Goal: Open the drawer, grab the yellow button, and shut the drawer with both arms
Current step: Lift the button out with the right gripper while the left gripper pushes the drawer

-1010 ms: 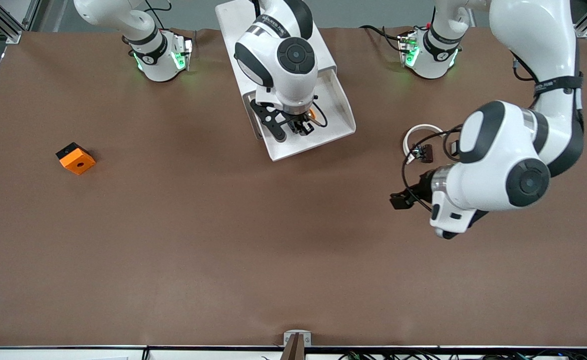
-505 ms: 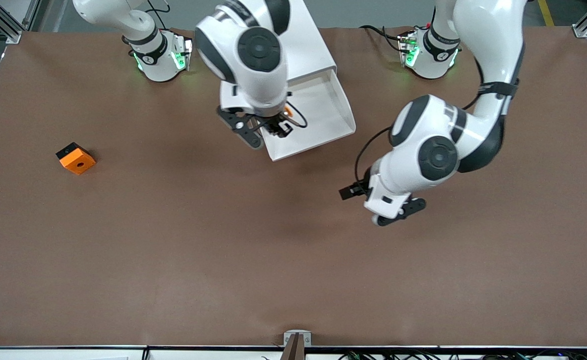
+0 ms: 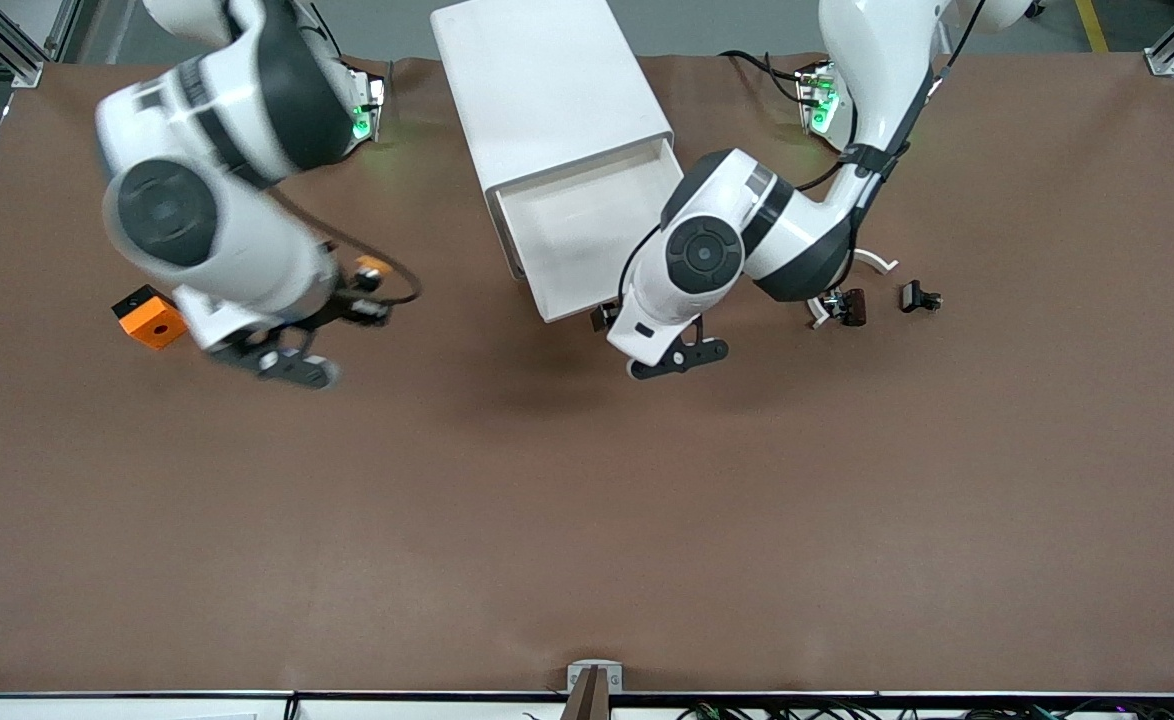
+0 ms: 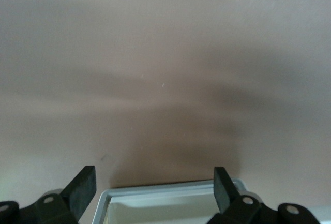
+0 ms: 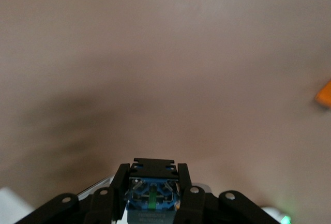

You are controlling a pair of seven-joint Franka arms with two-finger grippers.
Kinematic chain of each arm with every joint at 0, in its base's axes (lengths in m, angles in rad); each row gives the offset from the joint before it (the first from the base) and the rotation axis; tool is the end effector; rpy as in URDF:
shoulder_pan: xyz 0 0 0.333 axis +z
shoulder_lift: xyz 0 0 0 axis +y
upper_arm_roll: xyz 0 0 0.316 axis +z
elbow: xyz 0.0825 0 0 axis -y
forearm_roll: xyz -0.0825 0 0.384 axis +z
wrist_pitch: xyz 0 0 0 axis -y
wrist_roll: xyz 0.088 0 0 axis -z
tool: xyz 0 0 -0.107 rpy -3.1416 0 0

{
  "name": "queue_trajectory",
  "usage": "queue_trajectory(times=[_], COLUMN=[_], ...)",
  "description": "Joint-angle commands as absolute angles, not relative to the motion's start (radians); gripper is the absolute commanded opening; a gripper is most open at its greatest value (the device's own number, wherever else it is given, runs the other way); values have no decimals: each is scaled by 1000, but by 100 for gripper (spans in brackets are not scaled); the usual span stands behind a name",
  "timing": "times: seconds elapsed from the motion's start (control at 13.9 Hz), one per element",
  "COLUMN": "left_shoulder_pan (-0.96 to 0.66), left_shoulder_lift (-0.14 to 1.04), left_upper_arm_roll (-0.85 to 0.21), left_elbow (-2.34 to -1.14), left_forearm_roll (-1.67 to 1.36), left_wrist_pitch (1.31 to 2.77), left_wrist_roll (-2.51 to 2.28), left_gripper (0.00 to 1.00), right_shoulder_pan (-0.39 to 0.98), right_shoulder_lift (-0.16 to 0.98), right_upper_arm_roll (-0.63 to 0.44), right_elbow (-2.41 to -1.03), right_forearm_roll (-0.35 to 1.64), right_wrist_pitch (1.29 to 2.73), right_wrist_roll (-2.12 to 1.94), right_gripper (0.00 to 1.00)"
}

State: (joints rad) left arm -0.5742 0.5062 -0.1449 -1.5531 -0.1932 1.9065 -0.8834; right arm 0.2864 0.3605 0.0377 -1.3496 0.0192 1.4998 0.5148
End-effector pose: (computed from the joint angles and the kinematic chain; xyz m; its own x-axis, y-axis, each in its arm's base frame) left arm 0.5071 -0.4449 0.3480 0.9290 0.2374 -0.2839 0.2560 -0.9662 0.0296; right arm 0.6111 0.2035 0.5051 0.9608 -0.1947 -0.1974 -0.1834 -0.9802 0.0745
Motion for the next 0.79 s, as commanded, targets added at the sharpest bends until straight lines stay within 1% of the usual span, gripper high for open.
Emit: queue_trajectory(times=[0.0,0.14,0.29,0.5,0.72], left_shoulder_pan=[-588,-587,-584,-588,-591], left_shoulder_lift=[414,396,397,405,407], left_upper_arm_roll=[-201,-260,-316,-391,-429], left_elbow=[-1667,-1684,-1684,-1690,-1700], left_forearm_roll=[-178,-179,-187,-199,-233], left_wrist_pitch=[1910,1896,1855,1842,1841], left_wrist_roll=[-951,-1026,-1055,-1147,-1187], left_gripper=[100,100,100,100,100], right_shoulder_pan=[172,83,4,-96,-136], right_shoulder_lift=[348,348,353,392,446], right_upper_arm_roll=[60,60,60,60,60], right_elbow=[-1478,-1572,-1639,-1675,-1678], right_forearm_roll=[-52,-71,-71,-95,-182], right_wrist_pitch=[1656,1809,1909,2011,2065], right_wrist_roll=[283,119,11,-104,-115], right_gripper=[11,12,13,13,12])
